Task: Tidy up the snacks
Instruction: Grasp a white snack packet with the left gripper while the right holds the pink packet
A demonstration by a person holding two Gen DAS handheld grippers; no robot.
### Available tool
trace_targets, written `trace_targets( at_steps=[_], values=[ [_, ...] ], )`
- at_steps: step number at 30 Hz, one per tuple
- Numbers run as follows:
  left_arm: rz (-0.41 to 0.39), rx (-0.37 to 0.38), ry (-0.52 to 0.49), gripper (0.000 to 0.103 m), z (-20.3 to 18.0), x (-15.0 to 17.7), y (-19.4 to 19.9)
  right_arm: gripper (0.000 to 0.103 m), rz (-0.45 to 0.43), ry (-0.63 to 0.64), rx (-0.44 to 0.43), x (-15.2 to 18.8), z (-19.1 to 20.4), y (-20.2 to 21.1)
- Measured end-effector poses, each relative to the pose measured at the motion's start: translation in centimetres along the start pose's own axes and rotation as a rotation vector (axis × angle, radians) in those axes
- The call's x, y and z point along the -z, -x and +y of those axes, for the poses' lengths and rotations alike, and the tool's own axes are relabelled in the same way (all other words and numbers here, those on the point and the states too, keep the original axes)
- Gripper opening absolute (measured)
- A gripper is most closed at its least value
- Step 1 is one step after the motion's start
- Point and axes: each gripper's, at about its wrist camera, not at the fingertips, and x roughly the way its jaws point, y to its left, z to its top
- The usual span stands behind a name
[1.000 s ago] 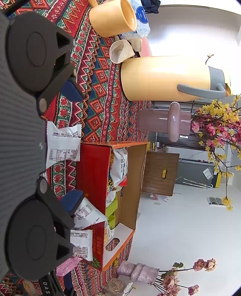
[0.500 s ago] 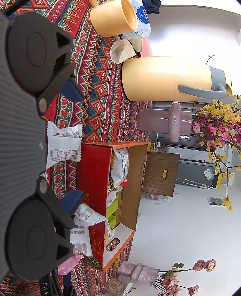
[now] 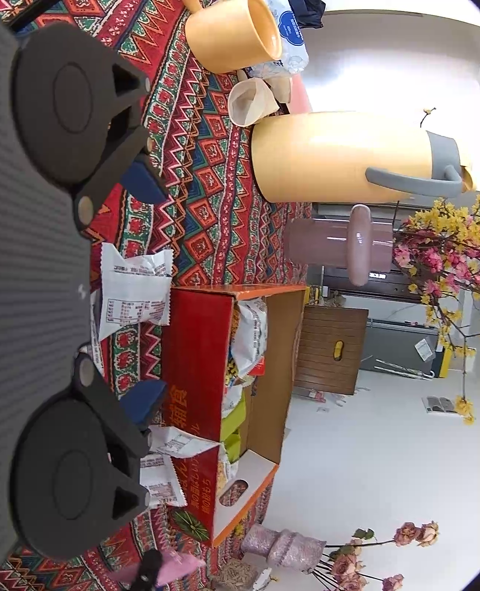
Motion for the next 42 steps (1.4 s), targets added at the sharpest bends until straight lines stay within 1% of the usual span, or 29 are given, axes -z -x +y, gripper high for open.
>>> trace_targets(
  at_steps=[2,5,10,12,15,18,20,22,23,24,25,30,37,42],
  values=[
    [0.020,-0.015,-0.001,0.103,0.0,0.0,-0.4,0.066,-0.011,-0.012,0.006,0.0,-0.4,0.0],
    [0.066,-0.045,-0.008,0.103,-0.1,-0.2,-1.1,0.066,-0.002,-0.036,0.000,0.1,-0.9,-0.5],
    [0.119,-0.092,-0.037,0.102,-0.8,-0.9,-1.7,0.067,-0.009,-0.066,-0.017,0.5,-1.3,-0.3],
    [0.147,-0.110,-0.054,0.099,-1.3,-1.3,-2.3,0.067,-0.010,-0.074,-0.021,0.5,-1.4,-0.4],
    [0.195,-0.129,-0.062,0.090,-1.6,-1.7,-3.3,0.067,-0.014,-0.078,-0.030,0.6,-1.5,-0.3],
    [0.218,-0.142,-0.067,0.088,-1.9,-1.8,-4.1,0.067,-0.019,-0.078,-0.036,0.7,-1.5,-0.1],
    [0.241,-0.146,-0.064,0.083,-2.0,-1.9,-4.6,0.067,-0.022,-0.080,-0.041,0.6,-1.5,0.0],
    [0.270,-0.143,-0.059,0.070,-2.1,-2.0,-5.2,0.067,-0.026,-0.082,-0.046,0.7,-1.5,0.1],
    [0.280,-0.142,-0.056,0.066,-2.0,-2.0,-5.5,0.067,-0.028,-0.082,-0.048,0.7,-1.5,0.2],
    [0.288,-0.142,-0.052,0.055,-2.0,-1.9,-5.7,0.067,-0.030,-0.082,-0.050,0.7,-1.5,0.2],
    [0.299,-0.138,-0.048,0.047,-2.0,-1.8,-5.9,0.067,-0.032,-0.081,-0.051,0.7,-1.5,0.2],
    [0.282,-0.130,-0.034,0.042,-1.7,-1.6,-5.4,0.067,-0.041,-0.079,-0.050,0.7,-1.5,0.4],
    [0.249,-0.131,-0.014,0.042,-0.9,-1.7,-4.1,0.067,-0.042,-0.073,-0.045,0.7,-1.3,0.3],
    [0.195,-0.115,0.004,0.042,-0.5,-2.3,-2.4,0.067,-0.053,-0.067,-0.038,0.7,-1.1,0.5]
  ],
)
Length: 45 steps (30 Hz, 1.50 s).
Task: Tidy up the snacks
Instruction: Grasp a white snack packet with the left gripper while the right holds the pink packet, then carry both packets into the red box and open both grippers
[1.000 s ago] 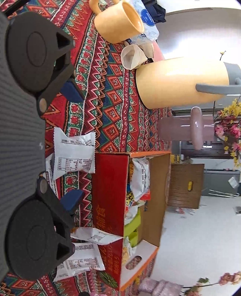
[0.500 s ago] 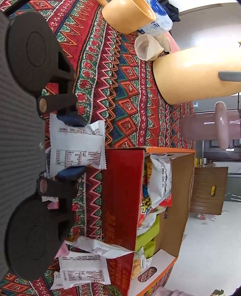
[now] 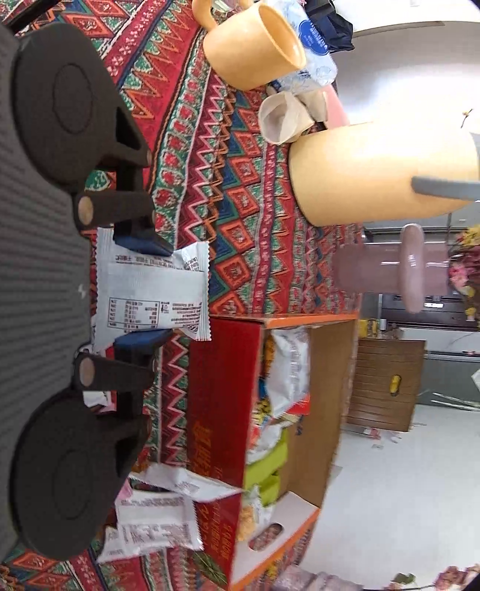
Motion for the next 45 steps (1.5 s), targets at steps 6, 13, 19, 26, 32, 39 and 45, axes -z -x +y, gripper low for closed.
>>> trace_targets(
  at_steps=[6,13,19,26,32,39,45],
  values=[
    [-0.072,0.035,0.004,0.042,-0.1,-1.0,2.1,0.067,-0.021,0.031,0.015,-0.4,0.7,0.6],
    [-0.128,0.082,-0.013,0.042,-1.8,-3.0,3.5,0.067,-0.054,0.085,-0.018,-2.8,2.5,1.0],
    [-0.181,0.118,-0.029,0.042,-3.7,-4.9,4.3,0.067,-0.100,0.146,-0.042,-5.7,5.1,0.0],
    [-0.200,0.142,-0.013,0.042,-5.8,-7.2,2.8,0.067,-0.116,0.121,-0.056,-8.8,6.4,-3.0],
    [-0.214,0.133,-0.018,0.042,-7.4,-9.2,0.4,0.067,-0.115,0.096,-0.020,-9.9,6.2,-7.0],
    [-0.246,0.110,-0.027,0.042,-8.2,-8.6,-3.1,0.067,-0.088,0.091,0.064,-8.1,5.2,-10.1],
    [-0.212,0.107,-0.019,0.042,-7.7,-8.3,-4.7,0.067,-0.042,0.101,0.088,-7.5,5.1,-11.6]
  ],
)
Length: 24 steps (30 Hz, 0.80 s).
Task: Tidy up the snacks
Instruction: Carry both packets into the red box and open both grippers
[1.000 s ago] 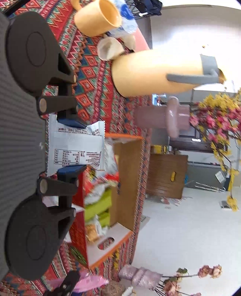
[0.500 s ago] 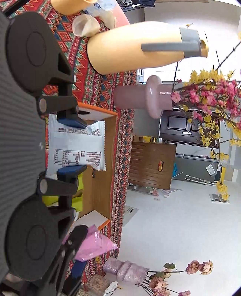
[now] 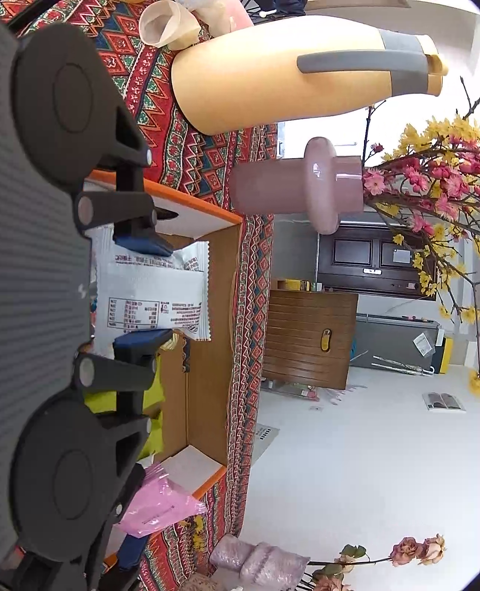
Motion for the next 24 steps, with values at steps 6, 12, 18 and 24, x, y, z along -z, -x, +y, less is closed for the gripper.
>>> trace_targets(
  at_steps=[6,12,18,24],
  values=[
    [-0.043,-0.001,0.018,0.074,0.3,0.2,0.8,0.079,0.026,-0.025,-0.002,0.1,-0.4,0.0],
    [-0.111,-0.026,0.044,0.103,0.5,0.3,2.2,0.103,0.001,-0.047,-0.006,-0.1,-0.7,1.0],
    [-0.117,-0.021,0.044,0.103,0.5,0.2,2.5,0.103,-0.004,-0.070,-0.014,-0.2,-1.0,1.5],
    [-0.107,-0.019,0.039,0.103,0.4,0.0,3.1,0.103,-0.019,-0.066,-0.019,-0.2,-0.9,2.0]
  ],
)
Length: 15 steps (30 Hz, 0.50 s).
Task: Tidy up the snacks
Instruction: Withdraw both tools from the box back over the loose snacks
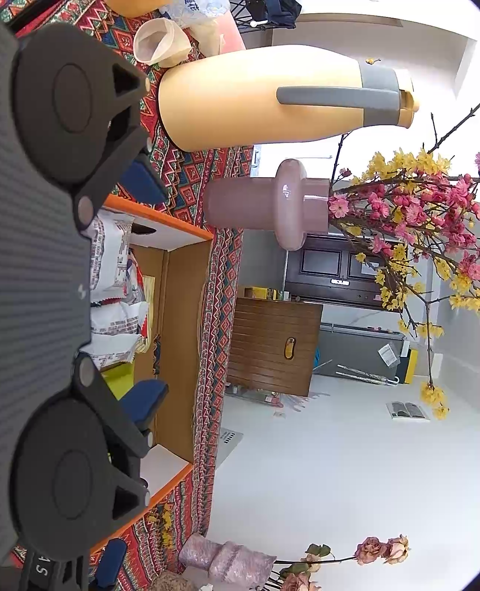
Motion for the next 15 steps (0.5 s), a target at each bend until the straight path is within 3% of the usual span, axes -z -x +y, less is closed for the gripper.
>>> trace_targets(
  at_steps=[6,15],
  values=[
    [-0.039,0.038,0.008,0.103,0.4,-1.6,4.9,0.103,-0.006,0.031,0.020,-1.1,0.3,2.7],
    [-0.021,0.006,-0.027,0.103,2.5,-0.5,9.3,0.103,-0.054,0.122,-0.031,-0.6,0.4,9.4]
  ],
)
